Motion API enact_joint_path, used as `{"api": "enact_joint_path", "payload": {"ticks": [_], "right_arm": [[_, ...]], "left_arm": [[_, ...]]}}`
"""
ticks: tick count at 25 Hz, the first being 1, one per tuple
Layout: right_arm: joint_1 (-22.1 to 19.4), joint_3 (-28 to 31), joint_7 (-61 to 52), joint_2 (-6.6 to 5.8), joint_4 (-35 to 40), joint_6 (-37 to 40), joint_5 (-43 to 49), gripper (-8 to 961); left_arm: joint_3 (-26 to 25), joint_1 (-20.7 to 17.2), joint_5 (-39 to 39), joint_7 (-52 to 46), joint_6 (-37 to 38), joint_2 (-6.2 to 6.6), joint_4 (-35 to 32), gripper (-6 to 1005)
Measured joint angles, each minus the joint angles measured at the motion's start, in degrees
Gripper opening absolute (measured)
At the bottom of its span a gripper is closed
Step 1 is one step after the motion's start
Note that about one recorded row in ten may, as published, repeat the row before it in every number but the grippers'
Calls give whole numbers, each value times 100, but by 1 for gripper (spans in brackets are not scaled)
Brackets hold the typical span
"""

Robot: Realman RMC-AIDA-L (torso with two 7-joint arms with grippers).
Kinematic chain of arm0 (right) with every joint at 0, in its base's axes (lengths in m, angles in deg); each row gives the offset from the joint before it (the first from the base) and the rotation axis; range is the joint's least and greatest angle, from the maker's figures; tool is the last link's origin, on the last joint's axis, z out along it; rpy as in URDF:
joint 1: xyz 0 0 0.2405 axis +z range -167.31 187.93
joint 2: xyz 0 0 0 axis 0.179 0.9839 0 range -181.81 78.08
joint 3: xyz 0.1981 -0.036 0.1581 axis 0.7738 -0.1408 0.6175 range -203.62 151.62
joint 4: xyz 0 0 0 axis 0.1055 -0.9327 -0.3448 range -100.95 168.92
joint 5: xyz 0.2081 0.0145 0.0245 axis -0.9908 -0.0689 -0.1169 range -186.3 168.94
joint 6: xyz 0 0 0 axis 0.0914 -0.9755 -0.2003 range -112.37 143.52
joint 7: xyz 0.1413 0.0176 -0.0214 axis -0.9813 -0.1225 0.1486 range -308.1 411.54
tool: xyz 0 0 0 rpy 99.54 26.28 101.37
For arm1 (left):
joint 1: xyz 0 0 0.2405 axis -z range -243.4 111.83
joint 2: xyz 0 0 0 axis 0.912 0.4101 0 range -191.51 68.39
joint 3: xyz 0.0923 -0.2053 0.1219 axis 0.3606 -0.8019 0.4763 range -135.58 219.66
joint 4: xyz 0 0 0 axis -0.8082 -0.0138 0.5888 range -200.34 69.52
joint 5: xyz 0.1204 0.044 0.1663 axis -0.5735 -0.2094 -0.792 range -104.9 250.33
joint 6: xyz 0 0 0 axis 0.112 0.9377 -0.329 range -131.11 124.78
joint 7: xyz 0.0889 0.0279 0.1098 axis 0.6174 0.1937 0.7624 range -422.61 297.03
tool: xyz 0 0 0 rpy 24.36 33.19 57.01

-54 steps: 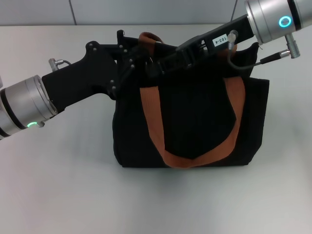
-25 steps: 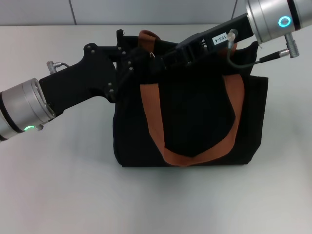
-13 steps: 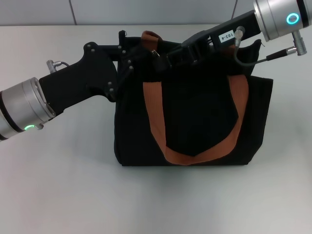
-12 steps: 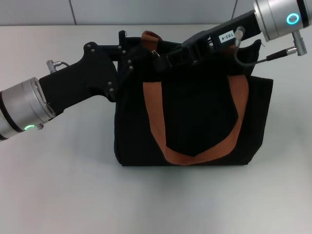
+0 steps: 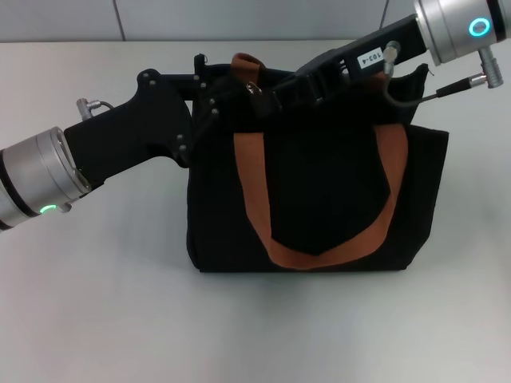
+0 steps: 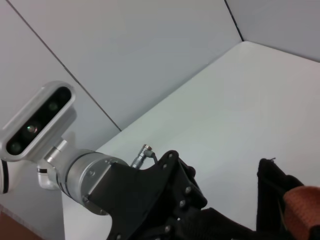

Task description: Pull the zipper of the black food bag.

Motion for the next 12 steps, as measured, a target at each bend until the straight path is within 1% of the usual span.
{"api": "enact_joint_path", "payload": {"ticks": [5, 10, 12], "right_arm": [[5, 24, -13, 21, 6, -9, 6, 21], [4, 53, -5, 13, 6, -23, 0, 39], [6, 37, -1, 8, 13, -47, 4, 28]], "left_arm": [[4, 0, -4, -2, 25, 0, 0, 34], [0, 0, -6, -4, 34, 0, 0, 34], [0, 0, -7, -1, 35, 0, 0, 34]]}}
